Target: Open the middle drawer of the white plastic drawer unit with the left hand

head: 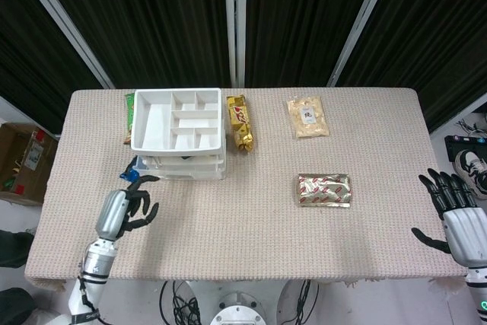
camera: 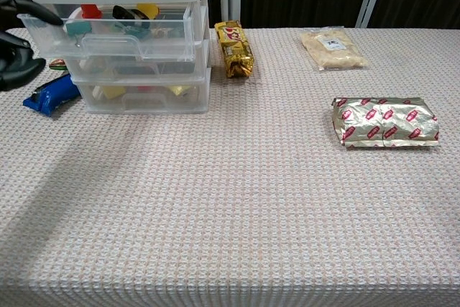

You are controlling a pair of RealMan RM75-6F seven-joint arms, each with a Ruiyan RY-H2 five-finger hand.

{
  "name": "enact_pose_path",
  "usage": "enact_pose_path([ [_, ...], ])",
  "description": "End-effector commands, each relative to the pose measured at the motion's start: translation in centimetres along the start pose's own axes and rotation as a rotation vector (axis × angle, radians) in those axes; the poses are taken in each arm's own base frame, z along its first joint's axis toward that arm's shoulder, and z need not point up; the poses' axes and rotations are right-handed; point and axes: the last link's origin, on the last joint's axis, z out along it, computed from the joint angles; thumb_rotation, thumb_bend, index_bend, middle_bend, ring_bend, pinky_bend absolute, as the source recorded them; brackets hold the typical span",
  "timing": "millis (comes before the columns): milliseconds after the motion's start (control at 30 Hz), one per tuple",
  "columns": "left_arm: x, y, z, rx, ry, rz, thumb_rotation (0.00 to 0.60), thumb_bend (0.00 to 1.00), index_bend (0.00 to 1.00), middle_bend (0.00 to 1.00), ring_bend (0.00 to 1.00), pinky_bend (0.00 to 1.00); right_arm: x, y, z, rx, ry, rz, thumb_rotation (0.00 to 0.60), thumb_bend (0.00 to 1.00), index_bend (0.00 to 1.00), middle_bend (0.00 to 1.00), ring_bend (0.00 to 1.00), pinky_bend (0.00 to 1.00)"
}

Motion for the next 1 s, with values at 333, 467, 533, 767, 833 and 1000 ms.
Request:
enact_pose_path([
  [333, 1.2, 0.2, 3.6, 0.025, -0.163, 0.282, 0.600, 0.40, 0.22, 0.85, 0.93, 1.00, 0.4, 0.6, -0.1, -0.018, 0.013, 0.001, 0.600, 0.05, 0.00, 0.00, 0.00, 0.00],
  [467, 1.3, 0.6, 3.6, 0.028, -0.206, 0.283, 0.600, 0.40, 0.32, 0.88, 0.94, 1.00, 0.2, 0.6, 0.0, -0.018, 0.005, 0.004, 0.600, 0.05, 0.00, 0.00, 0.00, 0.00],
  [533, 1.3, 0.7, 3.5, 0.028, -0.227, 0.271, 0.600, 0.40, 0.37, 0.89, 0.95, 1.00, 0.2, 0.7, 0.0, -0.018, 0.002, 0.005, 0.600, 0.05, 0.00, 0.00, 0.00, 0.00],
  [767, 1.9, 1.1, 2.0, 0.013, -0.250, 0.241, 0.600, 0.41, 0.42, 0.89, 0.96, 1.00, 0.2, 0.7, -0.1, -0.020, 0.003, 0.004, 0.600, 0.05, 0.00, 0.00, 0.00, 0.00],
  [833, 2.0, 1.2, 1.2, 0.008, -0.269, 0.236, 0.600, 0.41, 0.42, 0.89, 0.96, 1.00, 0.2, 0.7, 0.0, -0.019, 0.002, 0.004, 0.600, 0.05, 0.00, 0.00, 0.00, 0.00],
  [1000, 2.3, 1.5, -0.4, -0.002, -0.323, 0.227, 0.600, 0.41, 0.42, 0.89, 0.95, 1.00, 0.2, 0.5, 0.0, -0.013, 0.004, 0.003, 0.600, 0.05, 0.00, 0.00, 0.00, 0.00],
])
